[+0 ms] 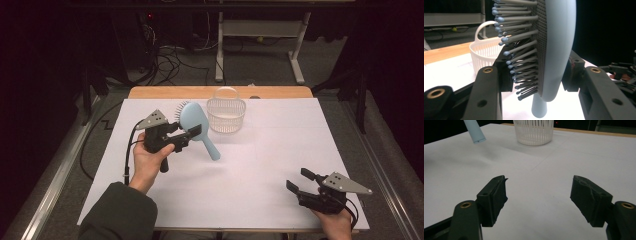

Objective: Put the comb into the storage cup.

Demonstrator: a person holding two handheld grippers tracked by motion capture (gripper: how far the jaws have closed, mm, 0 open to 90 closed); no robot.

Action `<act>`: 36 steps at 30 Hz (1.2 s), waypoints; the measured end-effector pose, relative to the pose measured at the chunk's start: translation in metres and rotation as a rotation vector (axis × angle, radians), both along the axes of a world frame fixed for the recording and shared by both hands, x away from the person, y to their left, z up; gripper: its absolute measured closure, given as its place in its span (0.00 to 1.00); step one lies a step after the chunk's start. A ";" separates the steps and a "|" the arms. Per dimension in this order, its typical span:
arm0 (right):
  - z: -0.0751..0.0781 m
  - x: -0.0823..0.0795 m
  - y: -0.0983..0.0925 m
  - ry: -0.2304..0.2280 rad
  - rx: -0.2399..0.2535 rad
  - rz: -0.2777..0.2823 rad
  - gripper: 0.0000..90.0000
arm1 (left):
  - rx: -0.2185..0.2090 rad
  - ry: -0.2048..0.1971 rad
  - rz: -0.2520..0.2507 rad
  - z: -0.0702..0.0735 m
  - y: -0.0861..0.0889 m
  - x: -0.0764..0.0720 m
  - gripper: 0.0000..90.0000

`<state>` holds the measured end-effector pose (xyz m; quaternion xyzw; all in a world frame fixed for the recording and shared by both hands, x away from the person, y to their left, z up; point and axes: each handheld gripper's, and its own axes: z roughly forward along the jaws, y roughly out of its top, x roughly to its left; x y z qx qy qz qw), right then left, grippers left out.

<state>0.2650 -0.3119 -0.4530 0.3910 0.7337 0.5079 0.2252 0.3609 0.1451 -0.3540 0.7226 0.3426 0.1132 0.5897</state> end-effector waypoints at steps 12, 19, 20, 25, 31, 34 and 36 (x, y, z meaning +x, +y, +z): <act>0.000 0.000 -0.004 0.009 0.062 -0.002 0.31 | 0.019 -0.007 0.014 0.010 -0.006 0.017 0.59; -0.001 0.002 -0.005 0.023 0.064 -0.008 0.31 | 0.019 0.006 0.029 0.011 -0.006 0.025 0.59; -0.002 0.002 -0.004 0.027 0.060 -0.006 0.31 | 0.021 0.008 0.033 0.011 -0.006 0.026 0.59; -0.003 0.004 -0.003 0.036 0.050 0.006 0.32 | 0.026 0.005 0.040 0.014 -0.007 0.029 0.59; -0.003 0.004 -0.003 0.038 0.049 0.006 0.32 | 0.027 -0.001 0.045 0.019 -0.009 0.034 0.59; -0.003 0.004 -0.003 0.039 0.050 0.007 0.32 | 0.030 -0.010 0.046 0.023 -0.010 0.037 0.59; -0.003 0.004 -0.003 0.040 0.050 0.008 0.32 | 0.027 -0.009 0.045 0.026 -0.011 0.039 0.59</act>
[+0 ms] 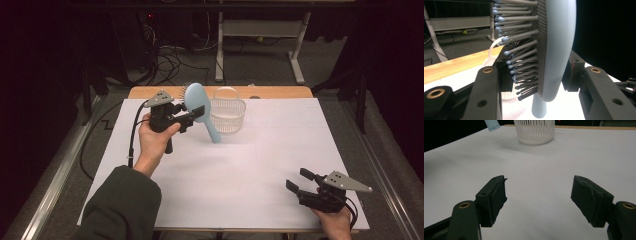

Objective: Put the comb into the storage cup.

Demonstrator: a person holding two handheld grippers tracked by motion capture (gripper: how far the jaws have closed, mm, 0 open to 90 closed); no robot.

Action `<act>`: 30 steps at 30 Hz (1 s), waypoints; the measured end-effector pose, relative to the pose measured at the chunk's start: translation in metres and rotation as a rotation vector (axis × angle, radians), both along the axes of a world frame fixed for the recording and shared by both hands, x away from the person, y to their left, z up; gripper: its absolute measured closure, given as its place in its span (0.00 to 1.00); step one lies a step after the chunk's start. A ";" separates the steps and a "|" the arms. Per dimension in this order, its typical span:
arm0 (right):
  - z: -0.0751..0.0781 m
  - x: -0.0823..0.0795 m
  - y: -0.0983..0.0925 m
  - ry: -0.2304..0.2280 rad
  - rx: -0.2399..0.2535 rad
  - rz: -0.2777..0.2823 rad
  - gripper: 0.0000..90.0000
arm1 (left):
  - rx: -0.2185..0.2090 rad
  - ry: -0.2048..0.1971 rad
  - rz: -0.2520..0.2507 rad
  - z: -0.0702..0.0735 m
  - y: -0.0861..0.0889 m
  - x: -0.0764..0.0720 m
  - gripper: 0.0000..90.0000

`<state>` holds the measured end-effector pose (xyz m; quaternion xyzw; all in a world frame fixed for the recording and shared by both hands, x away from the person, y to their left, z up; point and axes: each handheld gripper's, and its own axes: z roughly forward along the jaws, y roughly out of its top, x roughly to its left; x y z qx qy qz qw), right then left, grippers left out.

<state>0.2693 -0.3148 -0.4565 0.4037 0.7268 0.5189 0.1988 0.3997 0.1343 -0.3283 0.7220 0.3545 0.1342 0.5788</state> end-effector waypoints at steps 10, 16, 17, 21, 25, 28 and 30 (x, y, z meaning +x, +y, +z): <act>0.000 0.000 0.000 0.001 -0.003 0.003 0.32 | -0.004 -0.007 -0.002 0.013 -0.009 0.012 0.59; 0.000 0.000 0.000 -0.001 -0.005 0.006 0.32 | -0.014 -0.012 0.016 0.019 -0.011 0.020 0.59; 0.000 0.000 0.000 -0.001 -0.005 0.006 0.32 | -0.013 -0.013 0.017 0.020 -0.012 0.021 0.59; 0.000 0.000 0.000 -0.001 -0.005 0.006 0.32 | -0.016 -0.014 0.021 0.024 -0.014 0.026 0.59; 0.000 0.000 0.000 -0.001 -0.005 0.005 0.32 | -0.027 -0.012 0.031 0.026 -0.015 0.031 0.59; 0.000 0.000 0.000 0.000 -0.007 0.005 0.32 | -0.026 -0.010 0.034 0.027 -0.017 0.034 0.59; 0.000 0.000 0.000 -0.008 -0.007 0.002 0.32 | -0.023 -0.011 0.035 0.027 -0.019 0.037 0.59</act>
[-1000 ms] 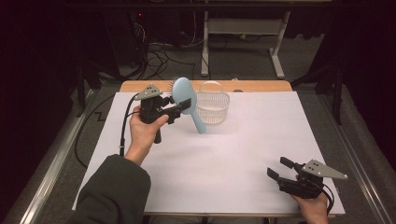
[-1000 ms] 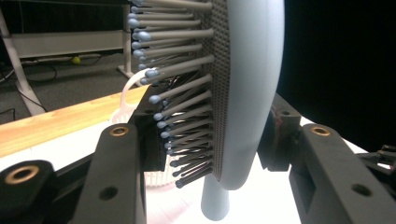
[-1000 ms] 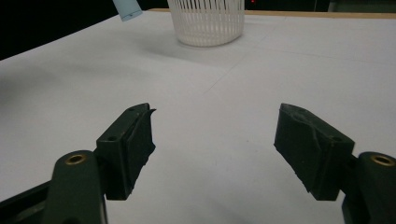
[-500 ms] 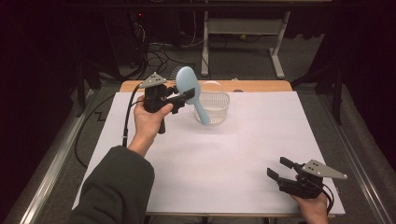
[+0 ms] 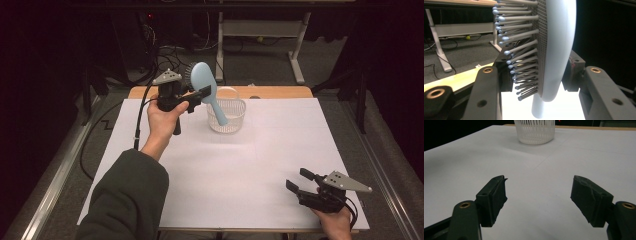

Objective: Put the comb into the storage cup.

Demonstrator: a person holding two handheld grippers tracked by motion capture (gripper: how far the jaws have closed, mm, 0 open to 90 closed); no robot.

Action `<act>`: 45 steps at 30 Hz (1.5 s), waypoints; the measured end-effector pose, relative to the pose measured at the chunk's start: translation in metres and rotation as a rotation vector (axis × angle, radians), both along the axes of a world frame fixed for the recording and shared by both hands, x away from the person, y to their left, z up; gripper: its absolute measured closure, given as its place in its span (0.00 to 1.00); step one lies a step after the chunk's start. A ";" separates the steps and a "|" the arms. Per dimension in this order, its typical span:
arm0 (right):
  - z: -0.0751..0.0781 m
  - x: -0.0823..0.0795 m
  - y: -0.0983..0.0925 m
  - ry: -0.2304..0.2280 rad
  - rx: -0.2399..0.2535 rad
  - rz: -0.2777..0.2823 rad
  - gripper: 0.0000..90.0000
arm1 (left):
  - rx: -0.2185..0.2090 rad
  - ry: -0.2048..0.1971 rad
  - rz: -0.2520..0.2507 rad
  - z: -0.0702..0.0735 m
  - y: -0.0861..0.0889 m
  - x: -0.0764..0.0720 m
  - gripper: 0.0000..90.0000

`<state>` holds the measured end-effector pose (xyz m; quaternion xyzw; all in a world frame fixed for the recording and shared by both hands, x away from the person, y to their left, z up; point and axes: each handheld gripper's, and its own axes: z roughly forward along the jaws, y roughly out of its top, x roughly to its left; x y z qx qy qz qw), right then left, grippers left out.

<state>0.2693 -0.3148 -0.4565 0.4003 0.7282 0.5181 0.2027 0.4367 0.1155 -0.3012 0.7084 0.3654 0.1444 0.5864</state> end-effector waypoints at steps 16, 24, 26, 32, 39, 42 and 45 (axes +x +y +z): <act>-0.001 0.000 0.000 0.012 0.002 0.007 0.32 | 0.003 -0.006 0.017 0.009 -0.019 0.020 0.59; -0.001 0.001 0.000 0.013 0.003 0.009 0.32 | 0.015 0.004 0.029 0.004 -0.030 0.031 0.59; -0.001 0.001 0.000 0.014 0.003 0.009 0.32 | 0.017 0.009 0.034 0.002 -0.031 0.033 0.59; -0.001 0.001 0.000 0.015 0.004 0.012 0.32 | 0.032 0.025 0.048 -0.005 -0.035 0.039 0.59; -0.001 0.001 0.000 0.016 0.002 0.015 0.32 | 0.044 0.036 0.063 -0.012 -0.039 0.046 0.59; -0.001 0.001 0.000 0.017 0.003 0.018 0.32 | 0.053 0.042 0.067 -0.015 -0.041 0.048 0.59; -0.001 0.001 0.001 0.016 0.001 0.019 0.32 | 0.056 0.052 0.071 -0.018 -0.042 0.050 0.59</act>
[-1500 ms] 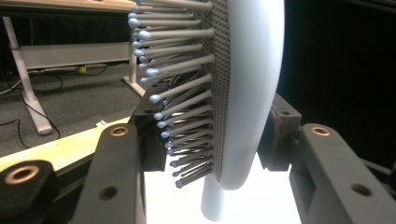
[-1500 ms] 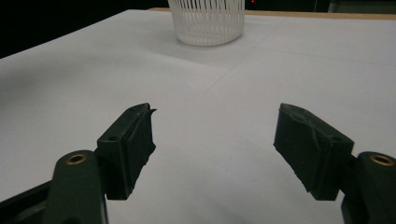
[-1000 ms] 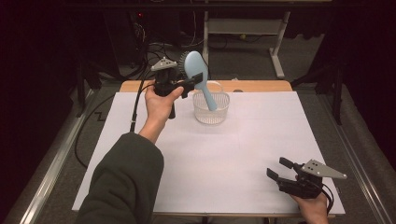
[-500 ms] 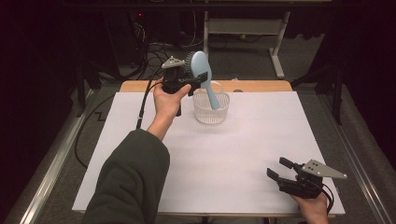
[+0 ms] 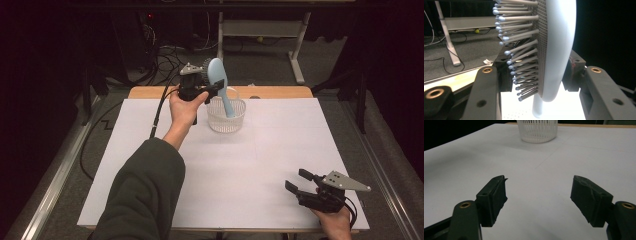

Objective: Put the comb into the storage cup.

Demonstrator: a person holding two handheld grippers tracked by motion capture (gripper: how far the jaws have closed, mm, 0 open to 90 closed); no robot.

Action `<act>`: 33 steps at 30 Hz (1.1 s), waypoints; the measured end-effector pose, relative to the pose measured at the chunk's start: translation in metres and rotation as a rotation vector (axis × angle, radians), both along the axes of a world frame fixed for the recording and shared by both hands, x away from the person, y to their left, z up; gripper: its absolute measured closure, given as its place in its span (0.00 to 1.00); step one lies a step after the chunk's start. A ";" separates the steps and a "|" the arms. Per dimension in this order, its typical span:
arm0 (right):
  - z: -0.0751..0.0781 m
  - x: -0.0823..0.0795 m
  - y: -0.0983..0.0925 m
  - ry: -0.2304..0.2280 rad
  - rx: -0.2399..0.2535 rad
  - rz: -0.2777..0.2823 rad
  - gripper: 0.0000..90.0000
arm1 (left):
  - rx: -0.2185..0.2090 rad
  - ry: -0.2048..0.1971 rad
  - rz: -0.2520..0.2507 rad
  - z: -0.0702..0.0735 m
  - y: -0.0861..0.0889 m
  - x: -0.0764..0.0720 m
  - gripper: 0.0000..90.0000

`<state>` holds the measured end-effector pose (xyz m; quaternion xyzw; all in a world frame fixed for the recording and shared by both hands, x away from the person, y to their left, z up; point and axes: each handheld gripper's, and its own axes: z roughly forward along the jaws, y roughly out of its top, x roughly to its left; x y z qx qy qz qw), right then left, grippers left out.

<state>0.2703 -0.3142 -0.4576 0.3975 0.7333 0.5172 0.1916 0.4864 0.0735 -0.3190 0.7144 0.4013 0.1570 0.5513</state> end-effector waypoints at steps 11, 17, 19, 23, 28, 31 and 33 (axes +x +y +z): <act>0.000 0.000 0.000 0.000 -0.001 0.004 0.32 | 0.017 0.024 0.012 -0.010 -0.005 0.006 0.58; 0.000 0.000 0.000 -0.003 -0.002 0.006 0.32 | 0.034 0.036 0.016 -0.016 -0.010 0.009 0.58; 0.000 0.000 0.000 -0.002 -0.002 0.006 0.32 | 0.038 0.039 0.015 -0.018 -0.011 0.009 0.58; 0.000 0.000 0.000 -0.002 -0.002 0.006 0.32 | 0.051 0.043 0.017 -0.022 -0.013 0.011 0.58; 0.000 0.000 0.000 0.000 -0.002 0.006 0.32 | 0.061 0.047 0.022 -0.026 -0.016 0.012 0.57; 0.000 0.000 0.000 0.005 0.000 0.006 0.32 | 0.065 0.052 0.020 -0.030 -0.018 0.012 0.57; 0.000 0.000 0.000 0.004 0.000 0.007 0.32 | 0.069 0.055 0.020 -0.032 -0.020 0.013 0.57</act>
